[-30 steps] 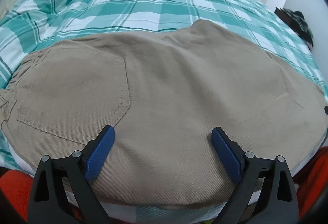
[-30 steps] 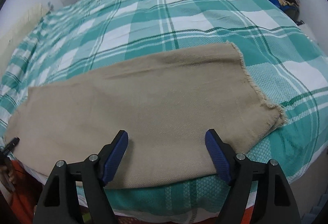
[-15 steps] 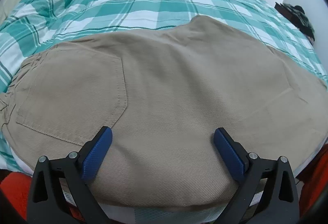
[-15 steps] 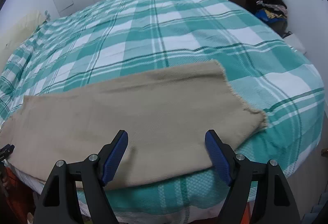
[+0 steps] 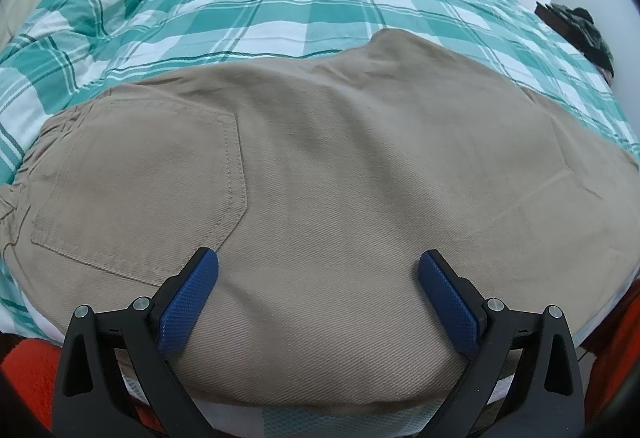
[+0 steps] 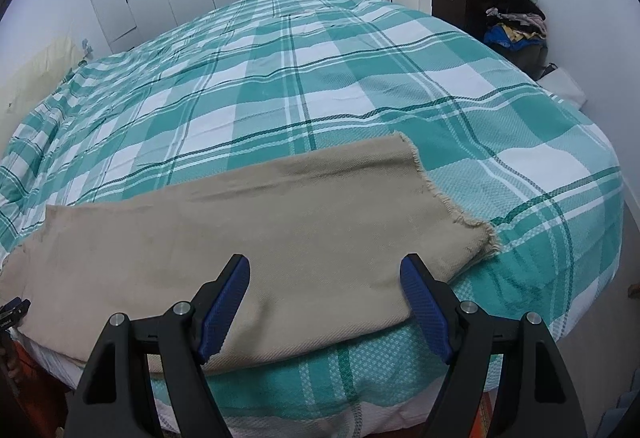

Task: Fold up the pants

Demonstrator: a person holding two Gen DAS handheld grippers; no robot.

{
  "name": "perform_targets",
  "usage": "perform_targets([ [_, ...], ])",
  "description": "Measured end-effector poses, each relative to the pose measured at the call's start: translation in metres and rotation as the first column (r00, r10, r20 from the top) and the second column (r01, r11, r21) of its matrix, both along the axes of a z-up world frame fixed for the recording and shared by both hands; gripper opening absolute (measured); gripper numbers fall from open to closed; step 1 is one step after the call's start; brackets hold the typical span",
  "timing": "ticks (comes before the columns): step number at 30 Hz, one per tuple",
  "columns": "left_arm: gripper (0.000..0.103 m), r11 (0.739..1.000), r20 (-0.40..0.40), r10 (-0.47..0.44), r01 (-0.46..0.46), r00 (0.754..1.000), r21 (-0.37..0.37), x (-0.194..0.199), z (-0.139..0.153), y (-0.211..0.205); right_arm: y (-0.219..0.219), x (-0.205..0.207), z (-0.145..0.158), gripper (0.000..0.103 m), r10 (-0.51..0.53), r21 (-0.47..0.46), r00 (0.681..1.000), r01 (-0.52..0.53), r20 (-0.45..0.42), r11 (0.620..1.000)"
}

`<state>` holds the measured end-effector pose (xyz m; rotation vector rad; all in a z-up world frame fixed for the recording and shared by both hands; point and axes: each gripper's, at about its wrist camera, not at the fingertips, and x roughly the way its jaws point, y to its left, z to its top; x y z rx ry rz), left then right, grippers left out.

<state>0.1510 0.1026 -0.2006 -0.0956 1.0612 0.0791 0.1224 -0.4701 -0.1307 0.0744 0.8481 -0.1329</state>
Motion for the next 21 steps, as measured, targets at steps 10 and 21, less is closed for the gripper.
perform_targets([
  [10,0.101,1.000,0.000,0.000,0.000,1.000,0.002,0.0002,-0.0004,-0.0003,-0.0006,-0.0026,0.0043,0.077,-0.011,-0.012,1.000,0.011,0.027,1.000],
  [21,0.102,1.000,-0.001,-0.001,0.001,1.000,0.006,0.0005,-0.0013,-0.0011,-0.0051,-0.0048,0.0058,0.077,-0.015,0.012,0.999,0.015,0.038,1.000],
])
